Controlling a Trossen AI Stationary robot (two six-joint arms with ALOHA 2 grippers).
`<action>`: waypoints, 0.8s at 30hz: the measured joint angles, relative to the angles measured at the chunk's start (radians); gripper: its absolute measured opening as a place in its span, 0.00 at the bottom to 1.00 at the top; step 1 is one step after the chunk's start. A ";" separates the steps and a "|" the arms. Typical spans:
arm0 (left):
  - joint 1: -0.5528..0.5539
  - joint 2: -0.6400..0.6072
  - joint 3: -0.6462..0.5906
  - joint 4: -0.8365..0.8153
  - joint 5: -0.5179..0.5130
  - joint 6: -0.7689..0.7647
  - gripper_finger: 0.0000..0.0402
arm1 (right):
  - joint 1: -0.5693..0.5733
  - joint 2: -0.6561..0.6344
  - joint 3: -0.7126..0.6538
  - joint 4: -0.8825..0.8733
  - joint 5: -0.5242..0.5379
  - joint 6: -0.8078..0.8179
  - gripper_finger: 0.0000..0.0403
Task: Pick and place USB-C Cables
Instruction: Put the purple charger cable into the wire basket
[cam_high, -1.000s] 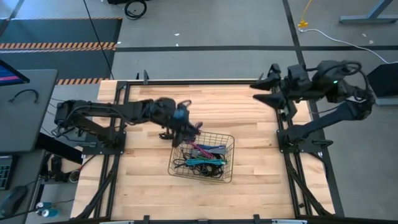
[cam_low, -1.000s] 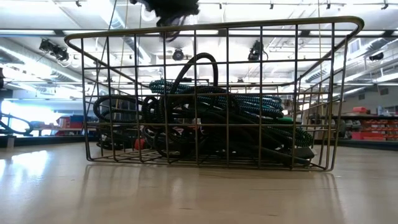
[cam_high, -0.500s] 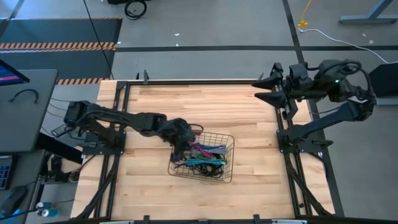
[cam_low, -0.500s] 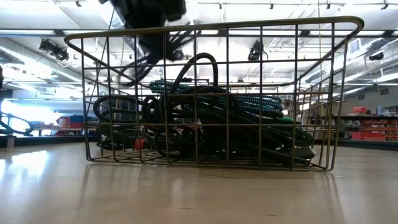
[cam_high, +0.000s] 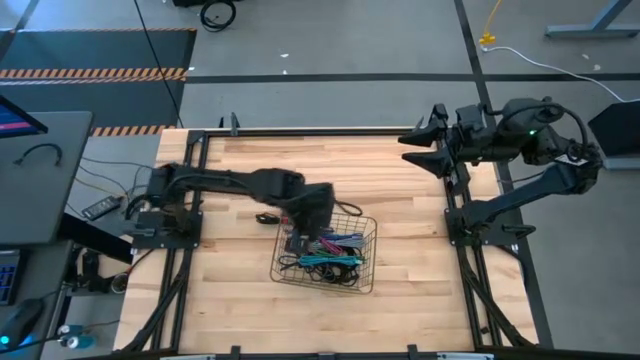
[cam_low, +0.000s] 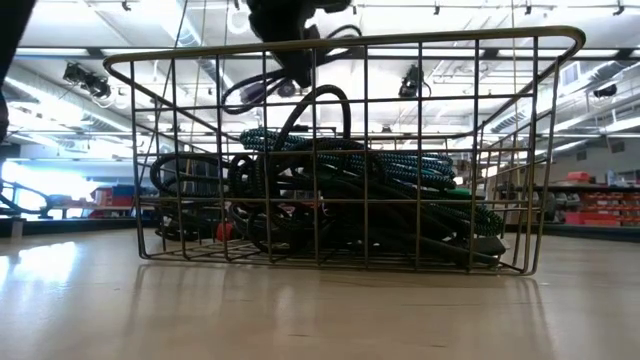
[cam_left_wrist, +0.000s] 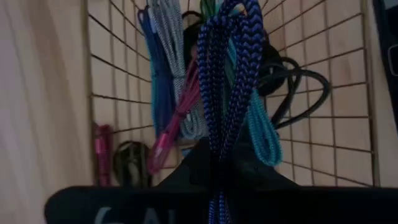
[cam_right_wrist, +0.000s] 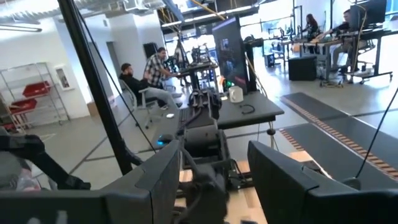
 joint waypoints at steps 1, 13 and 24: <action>0.006 0.027 0.044 -0.043 0.004 0.014 0.06 | 0.000 -0.001 0.000 0.001 0.000 0.000 0.48; 0.039 0.256 0.254 -0.219 0.054 0.044 0.06 | 0.000 -0.009 0.000 -0.014 -0.003 -0.001 0.48; 0.038 0.380 0.254 -0.240 0.002 0.050 0.06 | 0.000 -0.008 0.000 -0.017 -0.003 -0.003 0.48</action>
